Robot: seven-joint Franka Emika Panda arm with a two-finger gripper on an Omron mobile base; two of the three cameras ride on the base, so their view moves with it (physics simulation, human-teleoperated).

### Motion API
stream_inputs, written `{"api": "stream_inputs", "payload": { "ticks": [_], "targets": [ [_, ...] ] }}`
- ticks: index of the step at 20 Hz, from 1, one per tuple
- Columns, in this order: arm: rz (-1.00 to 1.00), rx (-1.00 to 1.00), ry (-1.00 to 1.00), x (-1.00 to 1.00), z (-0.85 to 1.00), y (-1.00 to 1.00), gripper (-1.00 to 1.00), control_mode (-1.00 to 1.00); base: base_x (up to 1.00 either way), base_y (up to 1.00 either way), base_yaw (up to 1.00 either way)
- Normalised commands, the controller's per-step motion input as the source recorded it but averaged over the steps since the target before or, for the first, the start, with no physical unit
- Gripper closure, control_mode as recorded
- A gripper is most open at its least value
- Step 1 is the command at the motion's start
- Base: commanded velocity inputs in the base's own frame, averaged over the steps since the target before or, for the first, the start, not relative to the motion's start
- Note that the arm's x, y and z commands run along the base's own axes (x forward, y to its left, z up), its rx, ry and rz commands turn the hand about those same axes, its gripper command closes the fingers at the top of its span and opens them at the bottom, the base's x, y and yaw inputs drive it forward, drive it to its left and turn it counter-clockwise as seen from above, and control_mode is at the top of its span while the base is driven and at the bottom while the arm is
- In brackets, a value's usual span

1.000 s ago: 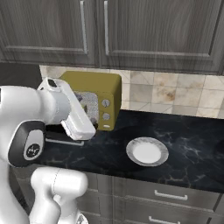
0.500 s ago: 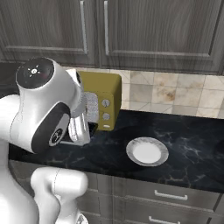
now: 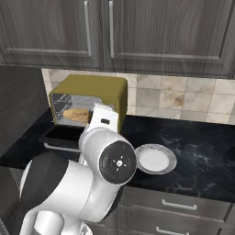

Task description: Pull the toaster oven rack outwards. Pick up the baguette from the plate and place it on the toaster oven rack. Close the toaster oven door fully and set the temperature to the lowest setting.

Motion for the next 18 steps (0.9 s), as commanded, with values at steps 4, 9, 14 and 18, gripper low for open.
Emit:
{"api": "stream_inputs", "payload": {
  "ticks": [4,9,14,18],
  "targets": [
    [0.00,0.30,-0.11,0.10,-0.54,0.52,-1.00,-1.00,0.00,0.00,0.00],
    [0.00,0.09,0.05,0.25,-0.20,0.52,-1.00,-1.00,0.00,0.00,0.00],
    [0.01,0.00,0.16,0.13,-0.23,0.61,-1.00,-1.00,0.00,0.00,0.00],
    [0.01,0.01,0.11,0.00,-0.26,0.49,-1.00,-1.00,0.00,0.00,0.00]
  ]
}}
